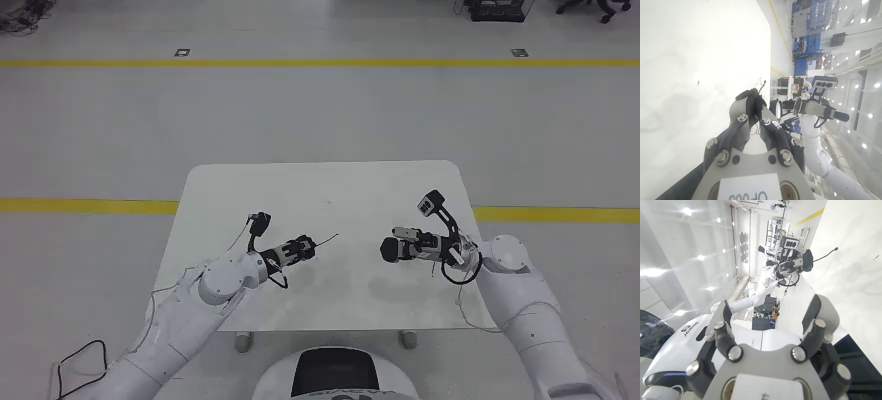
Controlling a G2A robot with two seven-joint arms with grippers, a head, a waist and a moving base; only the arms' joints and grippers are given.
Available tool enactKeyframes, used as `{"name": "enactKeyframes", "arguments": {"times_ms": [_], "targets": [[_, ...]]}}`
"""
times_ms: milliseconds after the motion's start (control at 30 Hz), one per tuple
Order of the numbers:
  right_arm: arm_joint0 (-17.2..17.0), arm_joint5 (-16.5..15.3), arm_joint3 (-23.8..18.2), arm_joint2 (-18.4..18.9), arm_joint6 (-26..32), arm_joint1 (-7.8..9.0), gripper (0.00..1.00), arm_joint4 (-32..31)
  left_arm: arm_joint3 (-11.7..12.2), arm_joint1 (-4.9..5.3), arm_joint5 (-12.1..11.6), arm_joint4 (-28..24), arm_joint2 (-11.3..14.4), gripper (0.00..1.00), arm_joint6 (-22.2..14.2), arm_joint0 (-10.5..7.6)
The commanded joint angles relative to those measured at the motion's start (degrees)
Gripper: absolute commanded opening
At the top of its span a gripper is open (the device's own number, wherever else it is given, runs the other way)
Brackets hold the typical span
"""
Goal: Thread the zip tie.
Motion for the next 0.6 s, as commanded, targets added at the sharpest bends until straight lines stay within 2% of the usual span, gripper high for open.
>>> {"name": "enactKeyframes", "arguments": {"times_ms": [0, 133, 233, 333, 467, 567], "targets": [[0.0, 0.0, 0.0, 0.0, 0.0, 0.01, 1.00, 0.0, 0.0, 0.00, 0.0, 0.0, 0.0, 0.00, 0.0, 0.00], [0.0, 0.0, 0.0, 0.0, 0.0, 0.01, 1.00, 0.0, -0.1, -0.09, -0.3, 0.1, 0.4, 0.00, 0.2, 0.14], [-0.2, 2.1, -0.6, -1.6, 0.0, 0.07, 1.00, -1.7, 0.0, 0.02, -1.9, -1.0, 0.1, 0.00, -1.9, 0.14], [1.3, 5.5, 1.0, -5.5, 0.0, 0.41, 1.00, -3.7, -0.2, 0.29, -3.1, -1.2, -0.4, 0.00, -4.0, 0.34], [3.4, 6.4, 4.0, -9.9, 0.0, 1.08, 1.00, 0.2, -1.7, 0.84, -5.7, -0.2, -1.2, 0.00, -6.5, 1.17], [4.8, 6.9, 6.1, -13.1, 0.0, 1.85, 1.00, 3.5, -3.0, 1.29, -8.8, 1.0, -1.6, 0.00, -9.3, 1.73]]}}
